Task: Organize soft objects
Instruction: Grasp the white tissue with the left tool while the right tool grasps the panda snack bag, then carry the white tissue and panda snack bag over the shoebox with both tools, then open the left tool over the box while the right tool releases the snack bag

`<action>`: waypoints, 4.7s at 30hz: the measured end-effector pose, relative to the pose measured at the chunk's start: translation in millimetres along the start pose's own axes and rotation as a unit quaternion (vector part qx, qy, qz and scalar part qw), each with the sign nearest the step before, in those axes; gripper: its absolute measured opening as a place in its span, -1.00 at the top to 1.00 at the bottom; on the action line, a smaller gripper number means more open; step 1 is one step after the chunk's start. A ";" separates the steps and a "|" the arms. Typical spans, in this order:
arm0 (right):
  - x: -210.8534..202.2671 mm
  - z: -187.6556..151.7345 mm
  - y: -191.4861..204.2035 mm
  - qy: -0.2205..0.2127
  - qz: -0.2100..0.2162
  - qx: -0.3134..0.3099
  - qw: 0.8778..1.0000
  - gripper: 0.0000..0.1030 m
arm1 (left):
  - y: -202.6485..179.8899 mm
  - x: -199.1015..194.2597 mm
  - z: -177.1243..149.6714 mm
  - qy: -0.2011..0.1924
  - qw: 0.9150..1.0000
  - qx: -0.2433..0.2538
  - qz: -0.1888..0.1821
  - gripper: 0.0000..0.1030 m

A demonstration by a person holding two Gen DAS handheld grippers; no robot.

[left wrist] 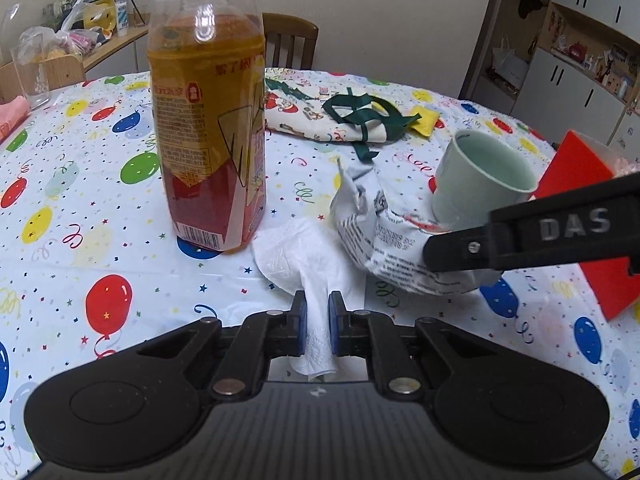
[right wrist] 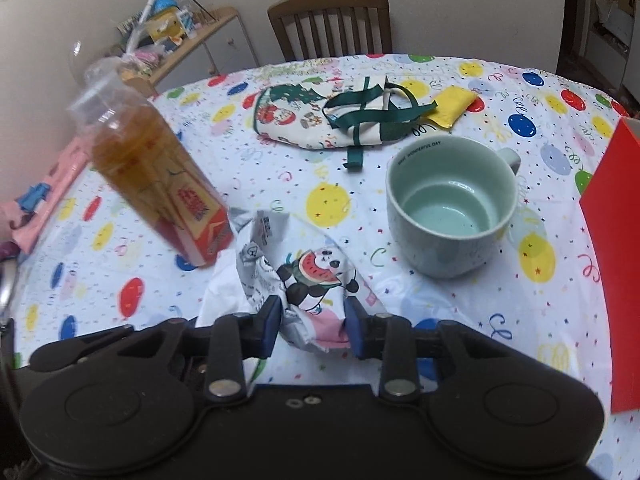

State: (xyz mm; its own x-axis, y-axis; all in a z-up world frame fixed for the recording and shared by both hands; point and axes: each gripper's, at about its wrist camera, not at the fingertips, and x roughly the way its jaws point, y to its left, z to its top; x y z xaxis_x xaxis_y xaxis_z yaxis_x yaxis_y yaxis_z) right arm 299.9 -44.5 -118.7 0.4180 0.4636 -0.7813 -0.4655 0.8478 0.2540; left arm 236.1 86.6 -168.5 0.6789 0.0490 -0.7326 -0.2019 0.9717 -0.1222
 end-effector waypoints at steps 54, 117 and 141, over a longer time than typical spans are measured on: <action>-263.9 -44.3 -278.7 -0.202 -0.060 0.136 0.968 0.39 | -268.4 -69.4 107.8 -0.078 0.976 0.083 -0.188 0.82; -208.1 -25.4 -347.4 -0.119 -0.088 0.057 0.987 -0.26 | -349.3 60.6 116.6 0.064 0.985 0.095 -0.132 0.69; -252.1 -16.1 -284.7 -0.151 -0.027 -0.027 0.988 -0.89 | -284.9 -38.8 113.6 -0.005 0.989 0.067 -0.131 -0.60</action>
State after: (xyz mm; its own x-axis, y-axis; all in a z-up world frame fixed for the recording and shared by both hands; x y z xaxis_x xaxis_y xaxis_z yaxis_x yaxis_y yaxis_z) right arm 314.4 -406.9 -3.2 0.6535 0.4804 -0.5849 -0.4730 0.8625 0.1799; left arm 347.4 -166.0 -29.2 0.7021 -0.2077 -0.6811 0.0773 0.9731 -0.2170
